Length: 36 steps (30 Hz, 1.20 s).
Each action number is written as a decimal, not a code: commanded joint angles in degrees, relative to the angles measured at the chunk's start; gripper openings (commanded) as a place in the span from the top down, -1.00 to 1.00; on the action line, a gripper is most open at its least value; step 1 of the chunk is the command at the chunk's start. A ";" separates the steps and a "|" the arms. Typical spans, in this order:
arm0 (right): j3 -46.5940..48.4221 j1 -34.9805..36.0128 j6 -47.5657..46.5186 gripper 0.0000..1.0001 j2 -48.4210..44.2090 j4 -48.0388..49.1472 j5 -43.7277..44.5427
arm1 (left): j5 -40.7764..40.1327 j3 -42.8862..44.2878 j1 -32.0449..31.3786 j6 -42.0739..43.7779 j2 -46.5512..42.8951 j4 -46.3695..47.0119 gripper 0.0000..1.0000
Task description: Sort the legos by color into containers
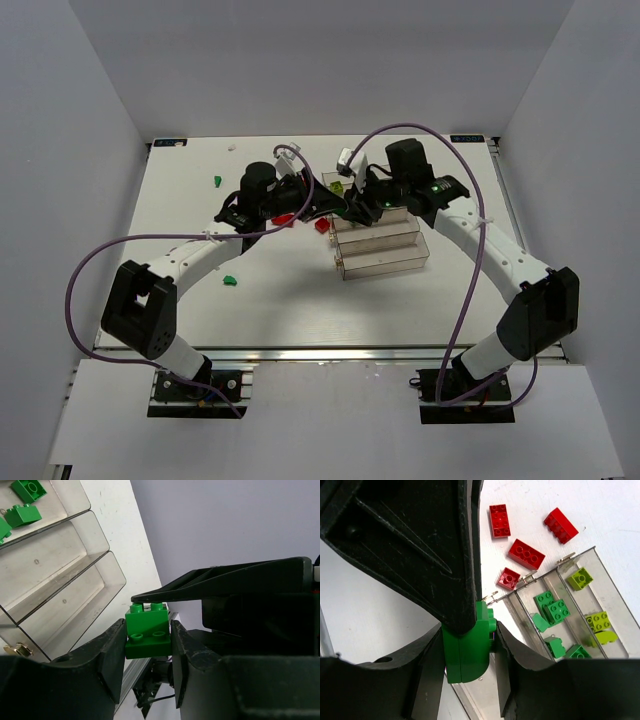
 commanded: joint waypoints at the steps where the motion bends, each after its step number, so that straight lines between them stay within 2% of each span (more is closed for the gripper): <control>1: 0.72 0.28 3.50 1.00 -0.65 4.50 2.25 | 0.97 1.64 -0.48 1.80 -0.03 -2.31 0.12; 5: 0.99 0.28 6.05 1.00 -0.12 4.50 2.69 | 1.76 1.37 -0.48 1.72 0.15 -1.69 0.32; 7: 0.90 0.28 7.27 1.00 0.23 4.41 2.17 | 2.38 1.29 -0.48 1.54 0.33 -0.90 0.50; 9: 0.73 0.28 7.19 0.65 0.23 4.15 0.94 | 3.25 1.20 -0.48 1.45 0.41 -0.11 0.69; 10: 0.73 0.28 6.24 0.28 0.32 3.71 -0.46 | 3.69 1.20 -0.48 1.45 0.41 0.41 0.72; 12: 0.73 0.11 6.14 -0.04 0.41 3.27 -1.43 | 6.14 0.32 -0.48 1.02 0.24 3.82 0.83; 14: 0.81 0.02 4.83 -0.37 0.41 2.39 -2.84 | 7.73 -0.56 -0.48 0.57 0.06 6.56 0.85; 16: 0.46 -0.15 4.47 -0.48 0.23 2.21 -3.63 | 7.74 -0.21 -0.48 1.71 -0.03 5.26 0.84; 19: 0.55 -0.68 2.63 -0.79 -0.21 0.37 -4.78 | 7.65 0.67 -0.48 4.61 -0.11 1.92 0.84; 23: 3.27 -4.01 -3.95 -0.79 0.05 -7.52 -11.79 | 8.00 1.02 -0.21 9.79 -0.90 -2.90 0.94; 27: 8.54 -9.63 -15.18 -0.79 2.68 -20.70 -23.38 | 9.23 -0.12 0.31 16.47 -1.69 -6.34 0.97; 32: 16.17 -10.79 -31.01 -0.79 9.09 -42.40 -31.22 | 12.65 -1.35 0.40 23.05 -2.13 -6.88 1.00; 34: 17.42 -10.70 -33.23 -0.76 10.68 -46.63 -35.44 | 13.10 -1.96 0.40 24.82 -3.01 -6.18 1.00; 36: 16.55 -9.66 -33.50 -0.76 10.95 -46.74 -36.68 | 13.01 -1.97 0.40 27.63 -3.89 -6.87 1.00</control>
